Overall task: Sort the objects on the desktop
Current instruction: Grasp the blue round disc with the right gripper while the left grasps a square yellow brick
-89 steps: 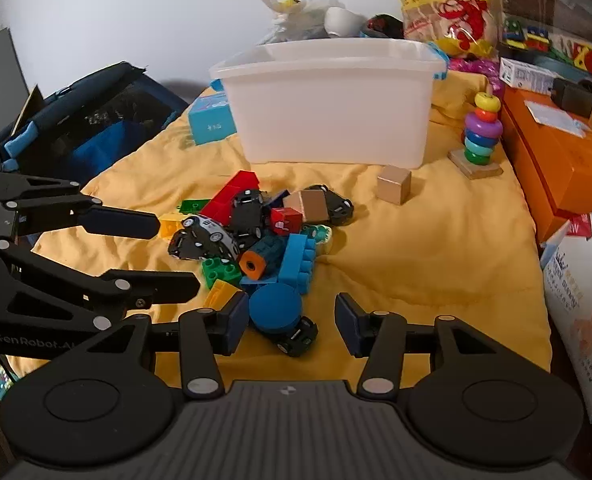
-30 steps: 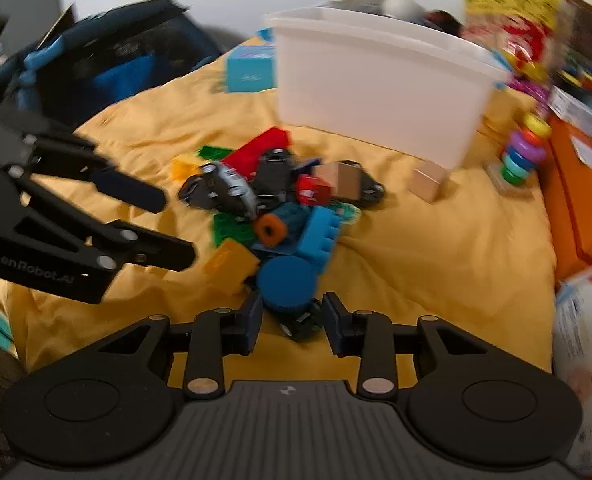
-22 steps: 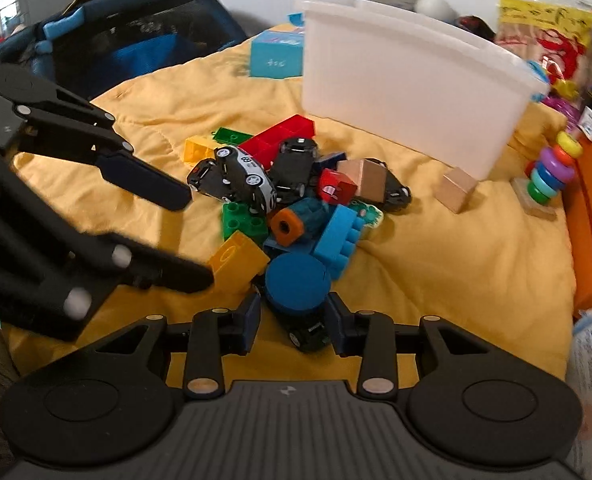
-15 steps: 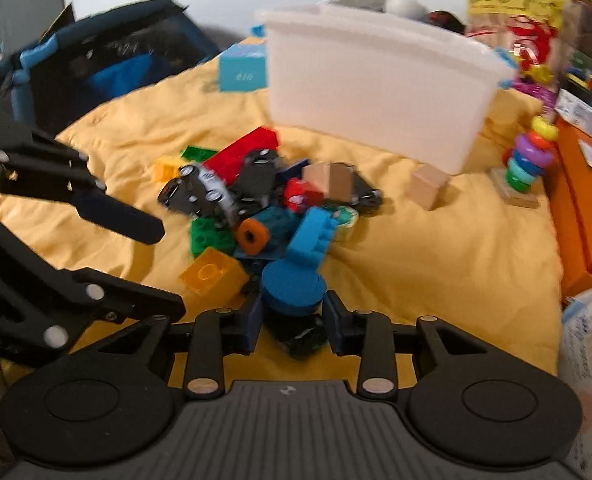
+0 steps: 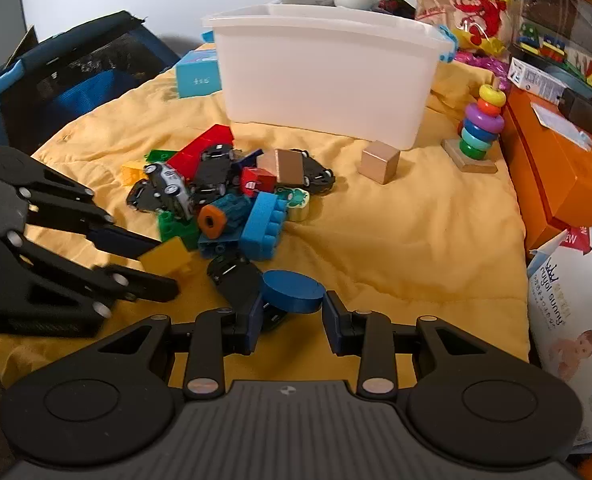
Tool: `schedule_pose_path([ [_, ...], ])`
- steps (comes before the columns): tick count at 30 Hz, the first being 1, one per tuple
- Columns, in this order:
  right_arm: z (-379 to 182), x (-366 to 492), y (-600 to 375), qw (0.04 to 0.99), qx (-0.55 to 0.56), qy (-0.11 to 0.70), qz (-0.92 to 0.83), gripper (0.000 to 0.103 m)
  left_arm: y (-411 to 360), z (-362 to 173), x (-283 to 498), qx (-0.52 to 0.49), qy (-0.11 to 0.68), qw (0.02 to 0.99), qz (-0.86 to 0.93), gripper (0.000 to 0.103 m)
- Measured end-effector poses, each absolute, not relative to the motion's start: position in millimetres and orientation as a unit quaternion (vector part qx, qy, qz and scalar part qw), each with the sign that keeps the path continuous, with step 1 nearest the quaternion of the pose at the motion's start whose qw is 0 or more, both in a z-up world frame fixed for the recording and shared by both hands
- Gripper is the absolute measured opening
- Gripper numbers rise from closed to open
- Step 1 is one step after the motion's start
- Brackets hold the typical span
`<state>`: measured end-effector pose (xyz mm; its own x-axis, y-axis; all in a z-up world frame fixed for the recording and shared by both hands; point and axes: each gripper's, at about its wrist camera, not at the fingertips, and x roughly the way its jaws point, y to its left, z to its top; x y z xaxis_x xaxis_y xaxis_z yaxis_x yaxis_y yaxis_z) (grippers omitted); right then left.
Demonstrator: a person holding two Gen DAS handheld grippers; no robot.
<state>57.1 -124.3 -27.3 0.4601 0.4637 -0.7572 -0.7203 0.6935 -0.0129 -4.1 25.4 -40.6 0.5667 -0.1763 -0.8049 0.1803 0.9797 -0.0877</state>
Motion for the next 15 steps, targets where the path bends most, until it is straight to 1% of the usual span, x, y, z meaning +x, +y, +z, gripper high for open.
schedule_pose_path([
  [4,-21.7,49.4,-128.1,0.823,-0.151,0.398,0.376,0.036,52.6,-34.8,-20.2,-0.102,0.468,0.868,-0.134,0.03],
  [6,-20.0,45.8,-129.1,0.813,-0.139,0.409,0.39,0.036,62.6,-39.1,-24.7,-0.142,0.462,0.863,-0.147,0.03],
  [8,-21.1,45.1,-128.6,0.796,-0.123,0.427,0.411,0.036,67.4,-48.5,-22.7,-0.173,0.473,0.849,-0.159,0.03],
  [9,-21.9,44.5,-128.0,0.788,-0.115,0.433,0.421,0.036,67.4,-53.4,-22.0,-0.174,0.481,0.845,-0.158,0.03],
  [11,-25.9,45.5,-124.5,0.764,-0.107,0.457,0.443,0.029,66.2,-62.9,-21.0,-0.17,0.497,0.837,-0.157,0.031],
  [12,-28.4,46.0,-122.8,0.752,-0.106,0.469,0.451,0.029,67.4,-64.7,-21.6,-0.177,0.497,0.835,-0.157,0.032],
  [13,-30.6,45.6,-121.3,0.745,-0.107,0.476,0.455,0.029,68.1,-63.5,-22.4,-0.178,0.495,0.837,-0.15,0.035],
  [15,-33.2,40.6,-119.7,0.74,-0.114,0.479,0.458,0.029,68.0,-57.1,-25.7,-0.152,0.482,0.853,-0.128,0.037],
])
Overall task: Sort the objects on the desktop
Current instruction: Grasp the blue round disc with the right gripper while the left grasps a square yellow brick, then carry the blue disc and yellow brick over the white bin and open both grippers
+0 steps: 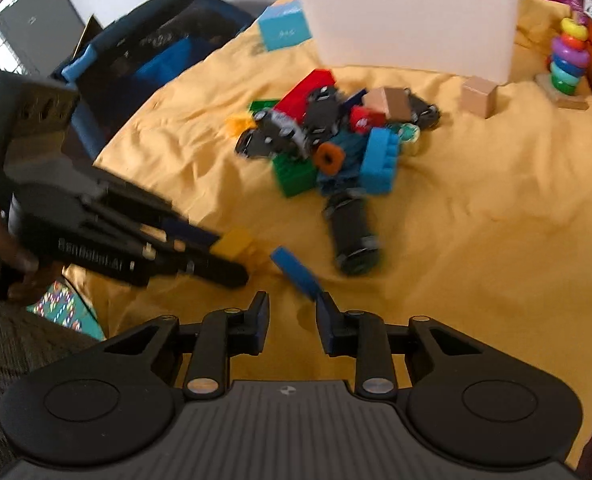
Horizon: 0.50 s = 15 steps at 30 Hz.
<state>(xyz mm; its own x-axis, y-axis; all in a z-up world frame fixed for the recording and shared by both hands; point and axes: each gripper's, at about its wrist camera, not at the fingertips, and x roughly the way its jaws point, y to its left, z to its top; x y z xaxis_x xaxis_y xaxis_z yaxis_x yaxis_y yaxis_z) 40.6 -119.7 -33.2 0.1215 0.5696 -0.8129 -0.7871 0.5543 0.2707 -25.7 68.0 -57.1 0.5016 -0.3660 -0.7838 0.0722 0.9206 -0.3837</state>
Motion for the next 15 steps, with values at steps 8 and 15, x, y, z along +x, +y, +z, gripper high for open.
schedule_pose_path([
  [8,-32.2,34.6,-118.4,0.767,-0.142,0.451,0.433,0.029,60.7,-33.2,-36.6,-0.001,0.431,0.901,-0.042,0.043],
  [15,-30.8,37.7,-115.2,0.789,-0.171,0.424,0.409,0.029,47.1,-26.6,-41.6,0.056,0.429,0.9,-0.044,0.043],
])
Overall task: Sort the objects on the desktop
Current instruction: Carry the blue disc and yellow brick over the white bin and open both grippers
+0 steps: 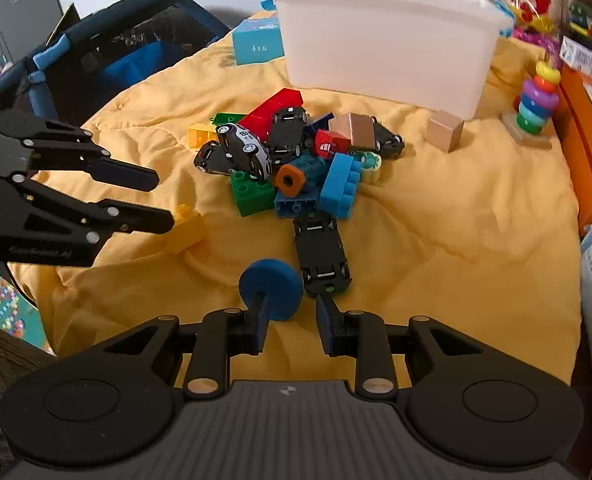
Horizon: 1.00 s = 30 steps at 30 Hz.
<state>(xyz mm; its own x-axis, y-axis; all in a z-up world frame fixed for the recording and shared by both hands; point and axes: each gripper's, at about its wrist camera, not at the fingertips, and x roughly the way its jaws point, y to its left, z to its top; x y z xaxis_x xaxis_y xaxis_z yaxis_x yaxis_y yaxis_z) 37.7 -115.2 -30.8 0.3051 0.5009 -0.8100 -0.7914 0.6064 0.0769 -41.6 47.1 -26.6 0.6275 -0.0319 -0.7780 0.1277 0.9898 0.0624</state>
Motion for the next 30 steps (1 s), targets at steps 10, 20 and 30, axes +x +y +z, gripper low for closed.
schedule_pose_path([
  [10,-33.0,38.9,-107.6,0.785,-0.153,0.43,0.418,0.042,48.8,-36.6,-29.9,0.008,0.449,0.893,-0.042,0.046],
  [20,-45.7,44.0,-89.5,0.779,-0.182,0.428,0.421,0.044,47.8,-53.3,-19.9,-0.006,0.468,0.881,-0.064,0.036],
  [30,-23.6,42.3,-100.3,0.793,-0.198,0.398,0.416,0.042,55.8,-9.1,-21.2,-0.006,0.415,0.907,-0.066,0.034],
])
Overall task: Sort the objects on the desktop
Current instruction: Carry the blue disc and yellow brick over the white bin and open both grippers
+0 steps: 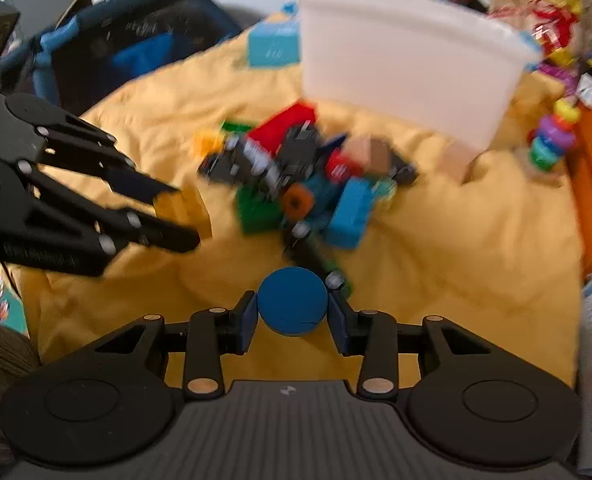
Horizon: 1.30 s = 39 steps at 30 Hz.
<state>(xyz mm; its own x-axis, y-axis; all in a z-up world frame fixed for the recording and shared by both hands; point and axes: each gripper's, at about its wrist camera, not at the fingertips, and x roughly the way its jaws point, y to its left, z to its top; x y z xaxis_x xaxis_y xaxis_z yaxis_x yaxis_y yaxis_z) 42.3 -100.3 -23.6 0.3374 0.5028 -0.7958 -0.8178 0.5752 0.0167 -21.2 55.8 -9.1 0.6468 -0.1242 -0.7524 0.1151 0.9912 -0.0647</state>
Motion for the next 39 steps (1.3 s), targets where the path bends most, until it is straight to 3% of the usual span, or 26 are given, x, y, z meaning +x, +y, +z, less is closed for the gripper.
schedule_pose_path([
  [7,29.0,77.6,-109.9,0.84,-0.159,0.34,0.392,0.042,62.8,59.2,13.3,0.012,0.318,0.946,-0.058,0.034],
  [13,59.6,105.1,-111.2,0.869,-0.127,0.299,0.373,0.042,63.9,87.0,45.1,0.029,0.275,0.959,-0.057,0.035],
  [24,55.0,128.1,-105.0,0.872,-0.128,0.303,0.363,0.042,67.0,82.2,78.7,0.026,0.277,0.958,-0.066,0.034],
  [39,92.9,204.0,-65.2,0.899,-0.11,0.223,0.36,0.042,94.2,95.6,161.5,0.062,0.239,0.969,-0.01,0.035],
])
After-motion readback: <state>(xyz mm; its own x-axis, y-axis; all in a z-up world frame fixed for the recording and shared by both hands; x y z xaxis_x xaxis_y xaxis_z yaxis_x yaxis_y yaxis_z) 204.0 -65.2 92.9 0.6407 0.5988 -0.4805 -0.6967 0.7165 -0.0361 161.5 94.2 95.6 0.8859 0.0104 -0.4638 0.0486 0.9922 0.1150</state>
